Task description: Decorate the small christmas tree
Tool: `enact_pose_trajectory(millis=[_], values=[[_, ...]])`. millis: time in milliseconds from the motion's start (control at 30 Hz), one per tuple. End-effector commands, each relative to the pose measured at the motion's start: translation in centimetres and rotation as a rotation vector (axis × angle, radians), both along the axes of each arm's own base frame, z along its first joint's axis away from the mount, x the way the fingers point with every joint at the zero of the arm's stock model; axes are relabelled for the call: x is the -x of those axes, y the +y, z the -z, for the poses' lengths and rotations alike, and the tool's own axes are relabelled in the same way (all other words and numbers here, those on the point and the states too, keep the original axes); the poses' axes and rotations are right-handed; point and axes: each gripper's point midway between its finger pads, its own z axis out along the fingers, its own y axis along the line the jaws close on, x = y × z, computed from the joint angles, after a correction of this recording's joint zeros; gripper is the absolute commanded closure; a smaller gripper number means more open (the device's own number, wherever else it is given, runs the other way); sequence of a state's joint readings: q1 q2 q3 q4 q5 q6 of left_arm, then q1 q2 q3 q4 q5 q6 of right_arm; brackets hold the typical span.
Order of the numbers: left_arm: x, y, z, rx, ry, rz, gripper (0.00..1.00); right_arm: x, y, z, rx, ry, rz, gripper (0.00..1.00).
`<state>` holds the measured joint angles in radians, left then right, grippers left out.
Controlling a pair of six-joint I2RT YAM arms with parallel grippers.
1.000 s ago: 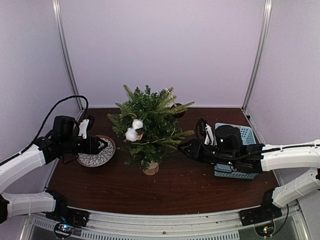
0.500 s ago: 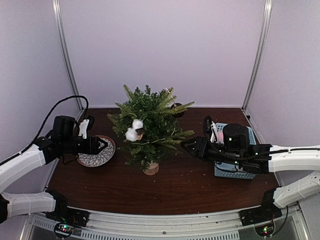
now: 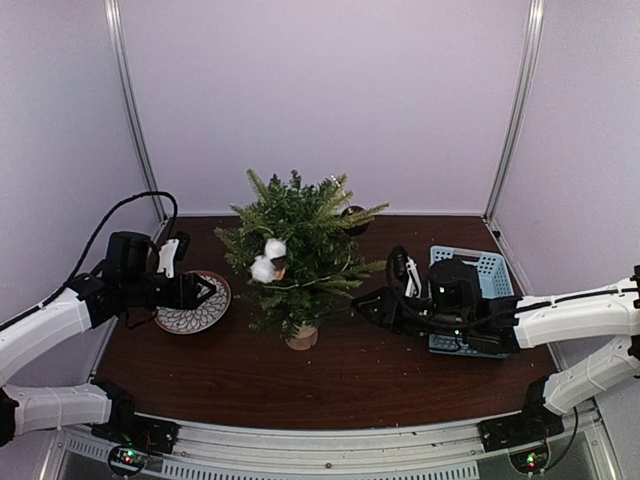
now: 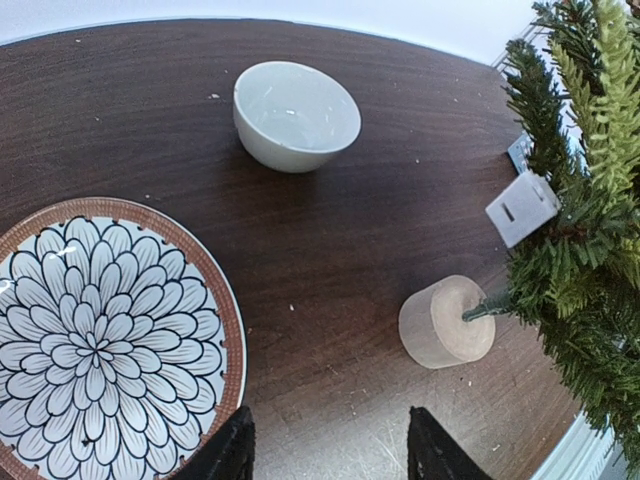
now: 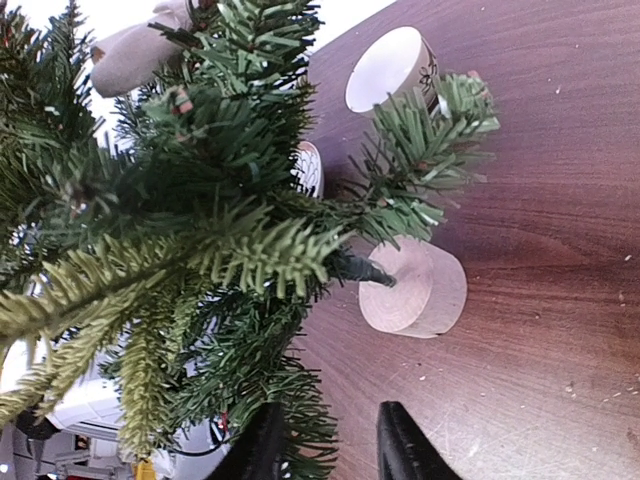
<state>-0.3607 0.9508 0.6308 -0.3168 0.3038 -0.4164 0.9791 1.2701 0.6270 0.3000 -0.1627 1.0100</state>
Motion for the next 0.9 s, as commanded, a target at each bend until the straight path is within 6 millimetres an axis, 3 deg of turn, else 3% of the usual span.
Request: enact_pose_trajectory(millis=[0, 167, 500, 700, 867], values=[[0.1, 0.0, -0.7, -0.002, -0.027, 0.017, 0.48, 0.1, 0.4, -1.5, -0.071, -0.028, -0.020, 0.58], [-0.1, -0.1, -0.7, -0.001, -0.028, 0.023, 0.48, 0.5, 0.5, -2.1, -0.081, -0.041, -0.042, 0.53], [0.0, -0.3, -0.6, 0.000, -0.024, 0.037, 0.48, 0.7, 0.5, -1.7, -0.097, -0.020, -0.044, 0.82], [0.1, -0.6, -0.8, 0.011, -0.033, 0.053, 0.48, -0.2, -0.2, -1.6, -0.052, -0.035, 0.004, 0.98], [0.1, -1.0, -1.4, 0.039, -0.063, 0.074, 0.48, -1.0, -0.6, -2.0, -0.011, -0.049, 0.016, 1.00]])
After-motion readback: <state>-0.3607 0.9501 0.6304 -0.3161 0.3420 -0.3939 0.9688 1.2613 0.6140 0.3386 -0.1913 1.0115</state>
